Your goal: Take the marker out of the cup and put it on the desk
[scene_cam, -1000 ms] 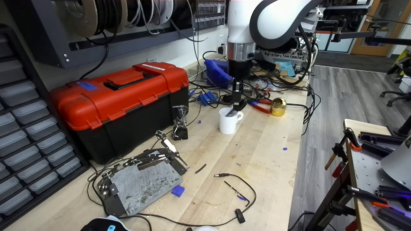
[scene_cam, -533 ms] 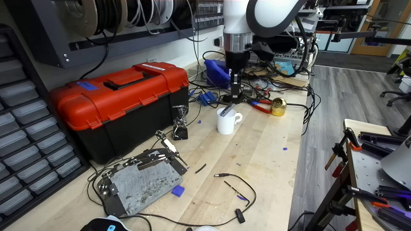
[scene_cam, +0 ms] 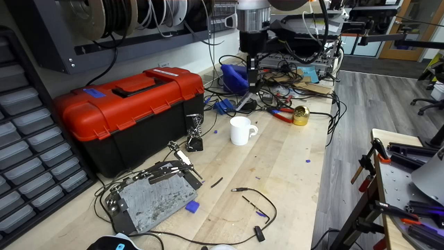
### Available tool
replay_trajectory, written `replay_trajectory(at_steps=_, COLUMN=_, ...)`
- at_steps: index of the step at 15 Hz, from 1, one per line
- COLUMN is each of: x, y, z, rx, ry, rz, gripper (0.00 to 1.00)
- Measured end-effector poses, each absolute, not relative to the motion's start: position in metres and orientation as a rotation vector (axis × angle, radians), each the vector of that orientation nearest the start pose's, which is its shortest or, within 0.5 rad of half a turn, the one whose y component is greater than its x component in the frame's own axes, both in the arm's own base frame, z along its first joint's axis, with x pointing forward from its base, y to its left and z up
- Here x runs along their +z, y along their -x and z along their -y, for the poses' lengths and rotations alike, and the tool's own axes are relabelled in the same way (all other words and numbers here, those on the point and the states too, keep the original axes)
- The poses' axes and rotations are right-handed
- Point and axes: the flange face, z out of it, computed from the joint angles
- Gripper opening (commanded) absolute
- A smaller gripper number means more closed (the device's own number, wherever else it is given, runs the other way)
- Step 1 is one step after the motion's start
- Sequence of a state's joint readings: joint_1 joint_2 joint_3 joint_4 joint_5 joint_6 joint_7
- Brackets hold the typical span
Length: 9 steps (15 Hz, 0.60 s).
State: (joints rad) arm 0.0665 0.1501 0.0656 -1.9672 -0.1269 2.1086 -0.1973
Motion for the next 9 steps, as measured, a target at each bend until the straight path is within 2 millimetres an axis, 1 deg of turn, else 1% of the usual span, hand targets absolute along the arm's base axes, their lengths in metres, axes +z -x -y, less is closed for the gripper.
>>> replay_trajectory(at_steps=4, x=0.419, y=-0.578, z=-0.070, rx=0.022, ry=3.199, rz=0.653, gripper=0.06)
replay_trajectory(at_steps=9, x=0.437, y=-0.562, z=-0.067, rx=0.023, ry=3.216, rz=0.611, gripper=0.06)
